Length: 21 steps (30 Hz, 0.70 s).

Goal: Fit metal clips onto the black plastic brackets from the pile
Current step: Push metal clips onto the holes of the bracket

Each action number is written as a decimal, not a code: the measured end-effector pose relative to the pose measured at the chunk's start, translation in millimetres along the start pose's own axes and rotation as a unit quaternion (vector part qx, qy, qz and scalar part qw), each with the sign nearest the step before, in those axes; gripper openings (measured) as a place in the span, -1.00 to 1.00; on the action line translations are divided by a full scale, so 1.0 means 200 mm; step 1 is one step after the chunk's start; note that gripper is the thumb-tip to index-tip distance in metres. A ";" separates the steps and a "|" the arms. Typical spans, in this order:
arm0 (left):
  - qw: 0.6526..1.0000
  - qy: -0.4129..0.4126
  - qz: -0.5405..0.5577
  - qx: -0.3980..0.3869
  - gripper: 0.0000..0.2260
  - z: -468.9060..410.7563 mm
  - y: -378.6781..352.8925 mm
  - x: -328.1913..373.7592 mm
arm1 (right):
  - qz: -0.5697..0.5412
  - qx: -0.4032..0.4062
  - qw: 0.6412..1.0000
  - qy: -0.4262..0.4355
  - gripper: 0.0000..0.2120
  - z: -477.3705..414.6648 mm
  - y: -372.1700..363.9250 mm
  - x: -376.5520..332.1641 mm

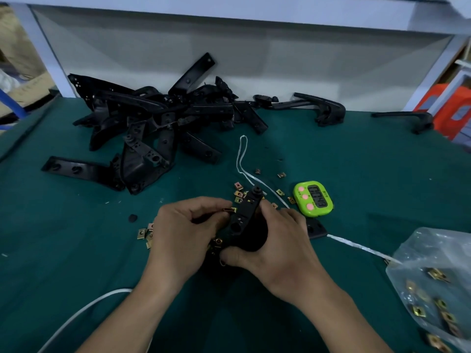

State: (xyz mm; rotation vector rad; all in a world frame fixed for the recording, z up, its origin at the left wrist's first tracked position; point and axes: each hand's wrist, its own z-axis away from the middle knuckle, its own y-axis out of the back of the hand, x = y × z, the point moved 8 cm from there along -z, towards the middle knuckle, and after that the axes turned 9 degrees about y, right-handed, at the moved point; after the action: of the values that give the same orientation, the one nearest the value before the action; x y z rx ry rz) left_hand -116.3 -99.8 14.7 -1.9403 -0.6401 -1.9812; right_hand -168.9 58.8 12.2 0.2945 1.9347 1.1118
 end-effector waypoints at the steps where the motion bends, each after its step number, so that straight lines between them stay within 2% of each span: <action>1: 1.000 0.002 0.001 -0.001 -0.68 0.00 0.00 0.00 | 0.011 0.000 1.000 0.007 -0.41 0.00 0.00 0.00; 6: 1.000 0.008 -0.019 0.003 -0.83 0.01 0.00 0.01 | 0.050 -0.009 0.998 0.041 -0.49 -0.01 0.01 -0.04; 12: 0.999 0.033 -0.018 -0.009 -0.79 0.02 -0.01 -0.01 | 0.055 0.005 0.994 0.095 -0.56 -0.02 0.04 -0.10; 16: 0.999 0.034 -0.027 0.000 -0.79 0.01 0.01 -0.01 | 0.061 0.022 0.993 0.096 -0.56 -0.02 0.07 -0.10; 21: 0.998 0.039 -0.042 -0.022 -0.73 0.01 -0.02 -0.02 | 0.083 0.002 0.991 0.108 -0.59 -0.02 0.06 -0.10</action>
State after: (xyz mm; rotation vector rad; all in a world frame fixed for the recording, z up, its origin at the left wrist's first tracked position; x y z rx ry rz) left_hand -116.1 -96.7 10.2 -1.8785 -0.6717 -2.1283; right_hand -162.3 50.7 34.4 0.3544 2.1333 1.2920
